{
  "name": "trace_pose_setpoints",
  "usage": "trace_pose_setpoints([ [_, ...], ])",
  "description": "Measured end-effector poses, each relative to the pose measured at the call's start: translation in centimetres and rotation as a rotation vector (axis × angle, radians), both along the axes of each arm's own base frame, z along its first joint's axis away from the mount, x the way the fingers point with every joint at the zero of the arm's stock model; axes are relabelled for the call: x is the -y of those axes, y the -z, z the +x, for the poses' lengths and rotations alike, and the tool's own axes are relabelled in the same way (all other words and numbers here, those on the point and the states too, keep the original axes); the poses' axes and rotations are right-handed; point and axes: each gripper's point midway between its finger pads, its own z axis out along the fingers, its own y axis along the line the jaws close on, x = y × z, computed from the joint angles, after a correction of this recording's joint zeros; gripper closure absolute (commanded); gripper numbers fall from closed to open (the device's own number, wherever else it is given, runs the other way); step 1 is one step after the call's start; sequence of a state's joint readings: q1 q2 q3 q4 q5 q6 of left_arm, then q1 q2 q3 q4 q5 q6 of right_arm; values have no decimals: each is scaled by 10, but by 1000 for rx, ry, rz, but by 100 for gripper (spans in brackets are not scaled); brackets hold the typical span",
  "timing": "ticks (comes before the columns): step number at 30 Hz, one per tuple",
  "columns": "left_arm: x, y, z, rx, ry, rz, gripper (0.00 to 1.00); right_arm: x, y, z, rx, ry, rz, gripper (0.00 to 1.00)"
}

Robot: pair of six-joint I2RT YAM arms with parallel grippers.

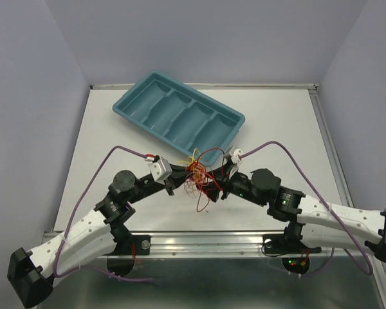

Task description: Untangle the cables

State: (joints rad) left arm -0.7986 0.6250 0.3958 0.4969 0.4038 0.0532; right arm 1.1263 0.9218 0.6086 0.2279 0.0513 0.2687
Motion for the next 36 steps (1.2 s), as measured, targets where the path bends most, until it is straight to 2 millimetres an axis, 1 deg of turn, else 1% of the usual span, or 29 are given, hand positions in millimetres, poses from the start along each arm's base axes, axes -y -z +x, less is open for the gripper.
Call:
trace_pose_setpoints([
  [1,0,0,1,-9,-4,-4,100,-1,0,0,5,-1,12,41],
  [4,-1,-5,1,-8,-9,-25,100,-3,-3,0,16,-6,47,49],
  [5,0,-7,1,-10,-7,-35,100,-4,-5,0,18,-7,57,54],
  [6,0,-8,0,-12,-6,-42,100,-6,-7,1,21,-6,70,64],
  [7,0,-9,0,-15,-5,-46,100,-7,-9,2,19,-4,79,66],
  [9,-1,-10,0,-16,-6,-55,100,-9,-9,4,16,7,85,80],
  [11,-1,-9,0,-18,-6,-57,100,-9,-8,7,13,21,89,90],
  [13,-1,-10,0,-19,-9,-60,100,-9,-9,9,12,31,92,91],
  [14,-2,-11,1,-17,-15,-63,100,-8,-8,10,14,36,91,96],
  [15,-4,-13,2,-14,-29,-70,100,-8,-8,11,9,45,91,99],
  [16,-7,-15,5,-12,-51,-79,100,-7,-8,12,5,52,92,99],
  [17,-10,-19,7,-7,-70,-91,100,-6,-8,14,5,68,92,99],
  [18,-12,-22,7,-1,-82,-102,100,-5,-8,15,5,77,92,91],
  [19,-15,-25,8,4,-100,-115,100,-4,-8,17,6,84,91,74],
  [20,-19,-29,10,7,-124,-130,100,-4,-8,17,6,86,91,40],
  [21,-23,-31,12,6,-146,-143,100,-4,-8,17,6,86,93,35],
  [24,-29,-35,15,7,-171,-164,100,-5,0,17,19,78,53,35],
  [27,-26,-34,14,-2,-153,-160,100,-9,15,19,18,72,4,34],
  [29,-20,-26,13,-24,-128,-136,100,-11,24,20,15,69,-24,30],
  [31,-15,-17,12,-46,-101,-112,100,-13,30,21,16,68,-44,30],
  [32,-13,-15,11,-54,-91,-105,100,-13,31,21,19,67,-48,32],
  [33,-11,-10,11,-69,-83,-93,100,-13,30,21,24,67,-48,39],
  [34,-9,-6,10,-80,-75,-84,100,-13,28,22,29,68,-44,66],
  [35,-8,-4,9,-91,-68,-80,100,-13,28,22,34,70,-43,66],
  [36,-8,-5,9,-94,-66,-83,100,-12,25,23,44,73,-40,85],
])
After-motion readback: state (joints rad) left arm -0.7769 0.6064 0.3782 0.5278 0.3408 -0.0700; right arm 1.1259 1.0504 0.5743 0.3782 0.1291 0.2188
